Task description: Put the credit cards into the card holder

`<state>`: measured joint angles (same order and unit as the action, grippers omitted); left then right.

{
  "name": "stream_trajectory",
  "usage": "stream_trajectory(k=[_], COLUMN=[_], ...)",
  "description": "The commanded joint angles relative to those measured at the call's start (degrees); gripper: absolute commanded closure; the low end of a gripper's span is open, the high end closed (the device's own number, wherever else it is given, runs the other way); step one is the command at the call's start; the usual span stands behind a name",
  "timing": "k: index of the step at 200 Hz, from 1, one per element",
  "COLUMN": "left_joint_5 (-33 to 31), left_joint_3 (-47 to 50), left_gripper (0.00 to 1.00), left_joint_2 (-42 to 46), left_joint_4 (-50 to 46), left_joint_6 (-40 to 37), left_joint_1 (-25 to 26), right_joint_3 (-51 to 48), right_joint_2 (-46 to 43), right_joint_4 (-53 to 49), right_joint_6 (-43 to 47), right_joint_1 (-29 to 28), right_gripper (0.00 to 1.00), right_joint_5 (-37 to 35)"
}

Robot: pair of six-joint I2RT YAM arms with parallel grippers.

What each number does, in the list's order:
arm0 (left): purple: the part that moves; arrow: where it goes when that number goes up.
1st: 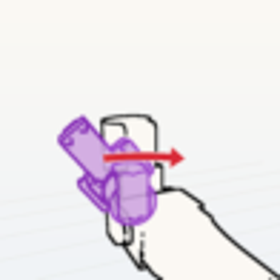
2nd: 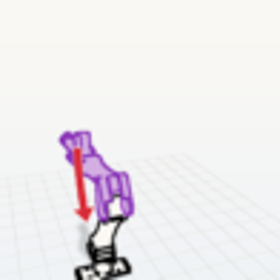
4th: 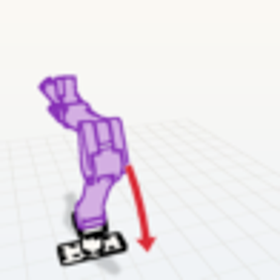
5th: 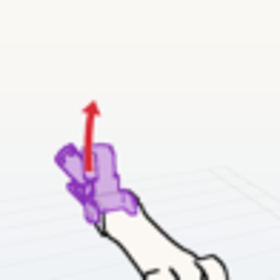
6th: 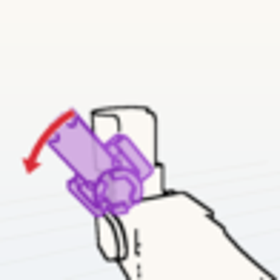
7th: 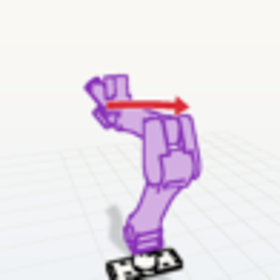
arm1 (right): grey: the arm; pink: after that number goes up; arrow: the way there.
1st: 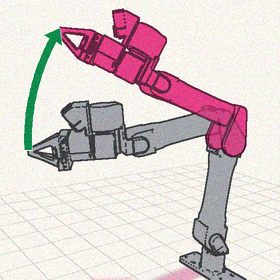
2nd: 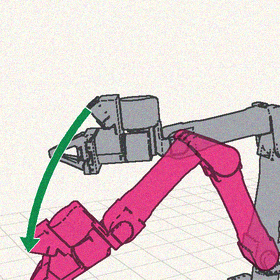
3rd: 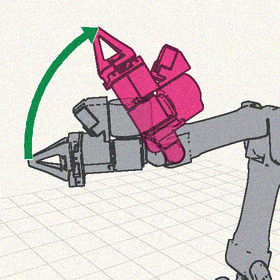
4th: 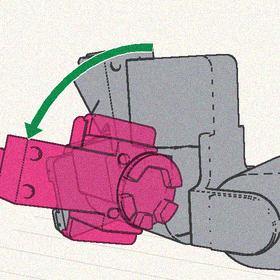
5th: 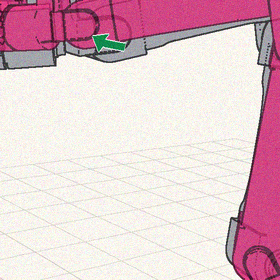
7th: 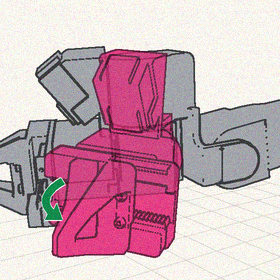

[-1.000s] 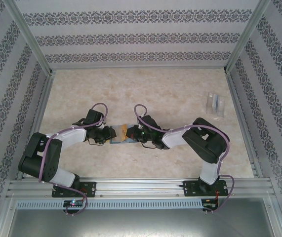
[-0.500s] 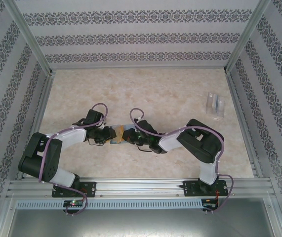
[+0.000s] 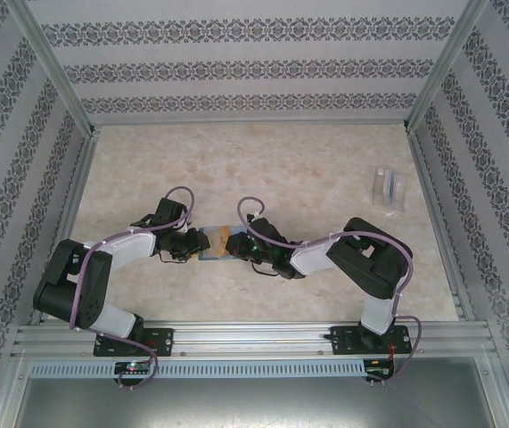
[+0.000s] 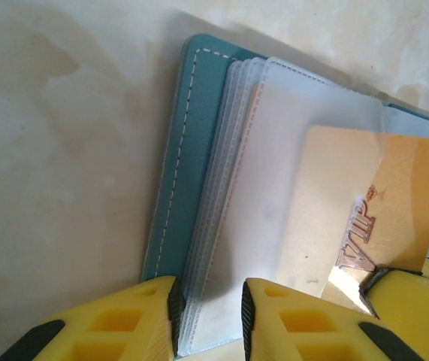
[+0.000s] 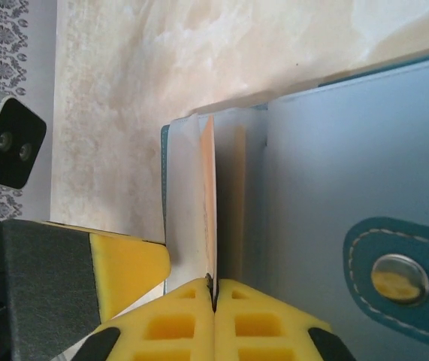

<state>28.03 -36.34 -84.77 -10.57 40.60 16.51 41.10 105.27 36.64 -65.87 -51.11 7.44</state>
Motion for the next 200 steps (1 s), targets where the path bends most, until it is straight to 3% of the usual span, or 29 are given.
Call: stream_trajectory(k=[1,138,150,167,200], left_joint_5=[0.14,-1.18,-1.55,-2.1,-2.7], left_joint_3=[0.11,-0.36,-0.43,-0.62,-1.52], left_gripper=[0.71,0.7,0.69,0.68,0.67], left_joint_2=[-0.47,1.33,1.9,2.68,3.44], left_joint_4=[-0.44,-2.66,-3.05,-3.14,-4.75], left_joint_6=[-0.04,-0.68,-0.77,-0.68,-1.17], left_joint_1=[0.54,0.46,0.5,0.39,0.07], right_joint_3=[0.16,4.19,3.81,4.23,5.76], right_joint_2=[0.41,4.82,3.55,1.78,0.38], right_joint_4=[-0.73,-0.38,-1.67,-4.83,-8.86], right_joint_6=[0.59,-1.43,-0.39,2.53,6.02], right_joint_1=[0.4,-2.46,-2.16,-2.06,-1.45], right_gripper=[1.0,1.0,0.9,0.82,0.78], right_joint_5=[-1.99,-3.45,-4.08,-4.49,-3.58])
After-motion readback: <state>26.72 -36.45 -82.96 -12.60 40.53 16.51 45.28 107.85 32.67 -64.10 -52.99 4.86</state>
